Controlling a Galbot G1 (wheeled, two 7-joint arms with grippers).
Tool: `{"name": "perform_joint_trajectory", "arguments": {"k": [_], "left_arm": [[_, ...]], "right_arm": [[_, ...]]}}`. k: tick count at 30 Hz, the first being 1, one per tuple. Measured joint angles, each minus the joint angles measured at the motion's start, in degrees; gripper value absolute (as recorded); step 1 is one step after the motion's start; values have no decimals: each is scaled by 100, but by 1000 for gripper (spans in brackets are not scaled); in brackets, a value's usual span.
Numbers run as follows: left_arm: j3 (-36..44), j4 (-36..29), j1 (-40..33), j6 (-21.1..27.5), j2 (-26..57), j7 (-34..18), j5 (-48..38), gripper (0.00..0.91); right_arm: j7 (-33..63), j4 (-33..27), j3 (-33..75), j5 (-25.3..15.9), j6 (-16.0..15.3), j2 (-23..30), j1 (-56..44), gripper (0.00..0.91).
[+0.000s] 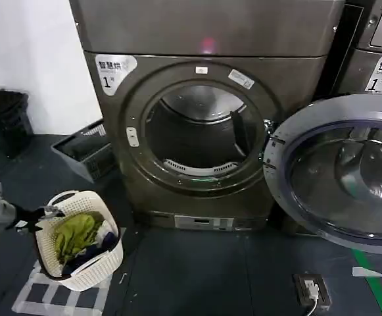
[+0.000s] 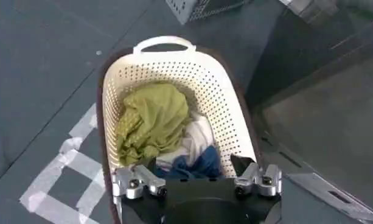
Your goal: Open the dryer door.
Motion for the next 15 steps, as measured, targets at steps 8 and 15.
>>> {"name": "perform_joint_trajectory", "arguments": {"k": [8, 15], "left_arm": [[-1, -35, 5, 0, 6, 3, 8, 907], [0, -33, 20, 0, 10, 1, 9, 907]], "right_arm": [[4, -30, 13, -5, -4, -14, 11, 907], [7, -46, -3, -22, 10, -7, 20, 907]]}}
